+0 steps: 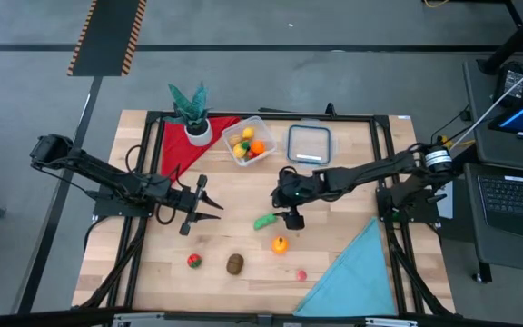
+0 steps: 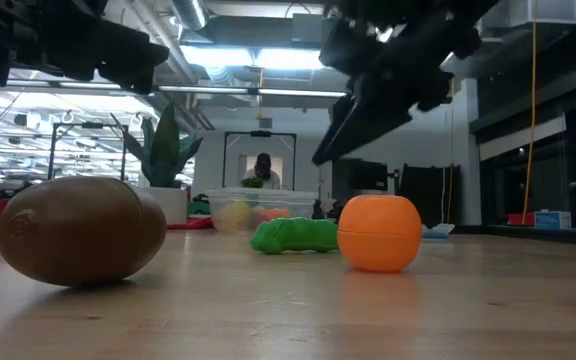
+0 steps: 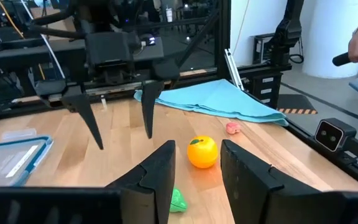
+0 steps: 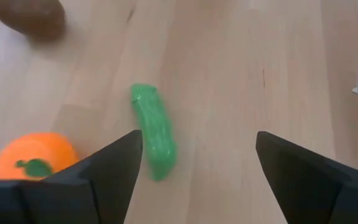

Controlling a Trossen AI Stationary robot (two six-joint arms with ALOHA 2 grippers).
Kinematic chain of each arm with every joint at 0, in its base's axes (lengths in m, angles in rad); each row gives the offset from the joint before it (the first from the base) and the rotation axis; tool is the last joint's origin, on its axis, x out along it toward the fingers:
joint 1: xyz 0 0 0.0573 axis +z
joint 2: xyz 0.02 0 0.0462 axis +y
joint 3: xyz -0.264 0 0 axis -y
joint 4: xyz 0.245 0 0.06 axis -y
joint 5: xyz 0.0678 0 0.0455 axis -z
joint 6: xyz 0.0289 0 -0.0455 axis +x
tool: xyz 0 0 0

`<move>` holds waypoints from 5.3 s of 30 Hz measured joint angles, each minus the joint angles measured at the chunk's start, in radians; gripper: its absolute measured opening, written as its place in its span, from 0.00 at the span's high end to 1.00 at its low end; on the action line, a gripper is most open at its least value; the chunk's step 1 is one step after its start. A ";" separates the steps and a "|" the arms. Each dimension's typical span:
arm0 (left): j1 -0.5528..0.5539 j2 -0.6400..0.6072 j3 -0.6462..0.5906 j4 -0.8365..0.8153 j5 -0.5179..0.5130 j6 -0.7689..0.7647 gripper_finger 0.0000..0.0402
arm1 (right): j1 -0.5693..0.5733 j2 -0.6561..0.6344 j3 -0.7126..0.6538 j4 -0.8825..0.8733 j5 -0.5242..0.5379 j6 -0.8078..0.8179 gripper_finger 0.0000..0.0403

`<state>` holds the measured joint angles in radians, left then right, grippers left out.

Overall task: Pick and placing Produce into tupperware
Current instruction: Put the peas into the transparent bin

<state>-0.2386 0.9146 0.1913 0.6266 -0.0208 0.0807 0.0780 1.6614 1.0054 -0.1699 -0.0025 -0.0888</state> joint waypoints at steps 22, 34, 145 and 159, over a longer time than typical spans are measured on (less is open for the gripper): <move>0.000 0.002 0.000 -0.012 0.000 0.000 0.78 | -0.003 0.185 0.000 0.119 -0.148 0.080 0.22; 0.000 0.002 0.000 -0.015 -0.001 -0.001 0.82 | -0.004 0.273 0.000 0.191 -0.204 0.085 0.22; 0.072 0.002 0.001 0.089 -0.248 -0.004 0.71 | -0.255 -0.022 -0.478 1.359 -0.261 0.112 0.69; 0.146 0.052 0.001 0.201 -0.246 -0.054 0.74 | -0.196 -0.021 -0.469 1.390 -0.223 0.057 0.69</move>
<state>-0.0924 0.9668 0.1925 0.8276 -0.2666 0.0269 -0.1179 1.6402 0.5367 1.2197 -0.2253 -0.0315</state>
